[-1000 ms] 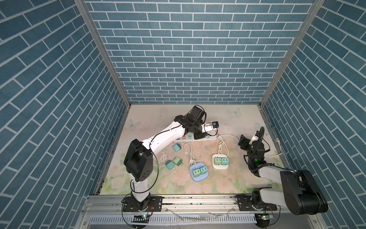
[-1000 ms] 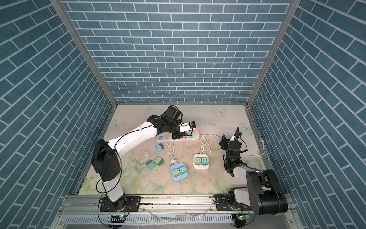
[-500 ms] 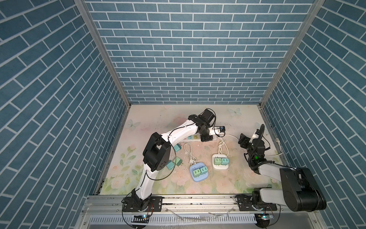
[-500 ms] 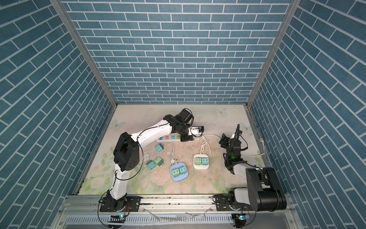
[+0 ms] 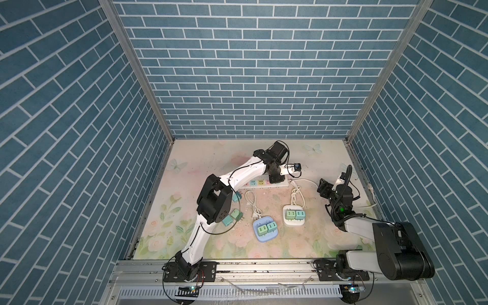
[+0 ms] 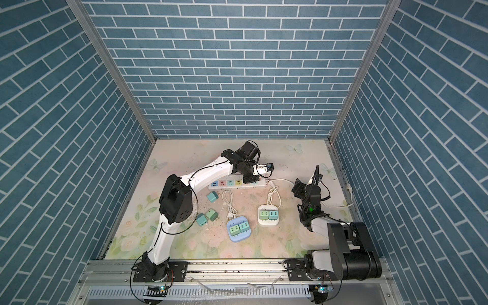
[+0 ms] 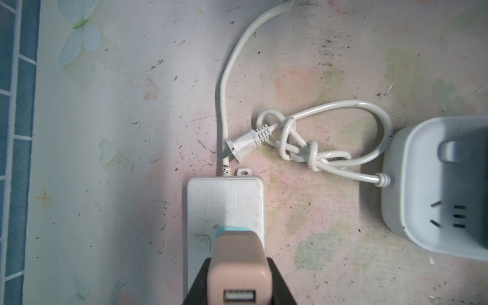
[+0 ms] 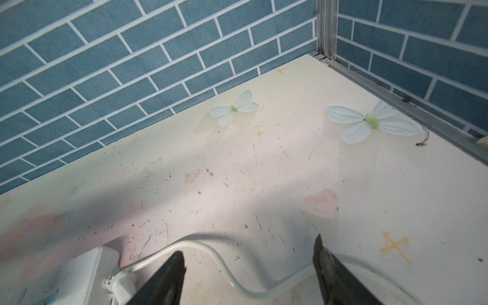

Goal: Insert plugs into power strip
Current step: Insert the plug into the socket.

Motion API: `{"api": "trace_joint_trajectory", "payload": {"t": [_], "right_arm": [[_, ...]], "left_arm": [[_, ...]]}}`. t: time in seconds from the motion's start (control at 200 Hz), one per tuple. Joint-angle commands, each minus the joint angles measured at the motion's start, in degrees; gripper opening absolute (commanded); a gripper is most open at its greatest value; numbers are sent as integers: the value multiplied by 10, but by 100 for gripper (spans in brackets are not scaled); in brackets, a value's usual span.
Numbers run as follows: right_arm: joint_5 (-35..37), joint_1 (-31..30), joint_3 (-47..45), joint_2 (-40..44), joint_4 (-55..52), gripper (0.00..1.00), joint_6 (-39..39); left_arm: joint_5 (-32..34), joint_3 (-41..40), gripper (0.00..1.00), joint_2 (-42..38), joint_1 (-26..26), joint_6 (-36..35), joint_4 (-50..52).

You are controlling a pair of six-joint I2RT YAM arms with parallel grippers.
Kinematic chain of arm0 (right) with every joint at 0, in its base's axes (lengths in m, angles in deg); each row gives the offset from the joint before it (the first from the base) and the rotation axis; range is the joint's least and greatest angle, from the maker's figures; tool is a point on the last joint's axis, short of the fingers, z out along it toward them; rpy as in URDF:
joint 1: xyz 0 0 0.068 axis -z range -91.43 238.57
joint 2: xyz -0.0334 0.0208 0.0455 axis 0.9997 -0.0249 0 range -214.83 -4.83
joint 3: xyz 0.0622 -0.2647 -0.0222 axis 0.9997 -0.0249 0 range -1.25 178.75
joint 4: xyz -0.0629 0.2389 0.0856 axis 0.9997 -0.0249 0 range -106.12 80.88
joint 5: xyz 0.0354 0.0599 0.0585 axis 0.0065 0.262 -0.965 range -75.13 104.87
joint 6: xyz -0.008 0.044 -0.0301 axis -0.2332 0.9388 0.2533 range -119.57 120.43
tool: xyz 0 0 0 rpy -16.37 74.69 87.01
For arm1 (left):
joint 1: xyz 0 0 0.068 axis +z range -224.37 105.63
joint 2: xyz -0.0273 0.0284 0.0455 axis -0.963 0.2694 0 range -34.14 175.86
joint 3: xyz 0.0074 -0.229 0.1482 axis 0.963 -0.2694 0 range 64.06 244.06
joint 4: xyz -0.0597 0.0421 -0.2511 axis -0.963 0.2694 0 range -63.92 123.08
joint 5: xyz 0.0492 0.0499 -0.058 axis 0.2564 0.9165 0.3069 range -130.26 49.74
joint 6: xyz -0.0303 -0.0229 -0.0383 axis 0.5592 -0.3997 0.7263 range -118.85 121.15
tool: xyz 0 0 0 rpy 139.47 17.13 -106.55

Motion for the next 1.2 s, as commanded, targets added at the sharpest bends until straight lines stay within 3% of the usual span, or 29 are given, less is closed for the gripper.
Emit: {"api": "trace_joint_trajectory", "payload": {"t": [0.0, 1.195], "right_arm": [[-6, 3, 16, -6, 1, 78, 17], [-18, 4, 22, -13, -2, 77, 15]], "left_arm": [[-2, 30, 0, 17, 9, -4, 18], [-49, 38, 0, 67, 36, 13, 26]]}}
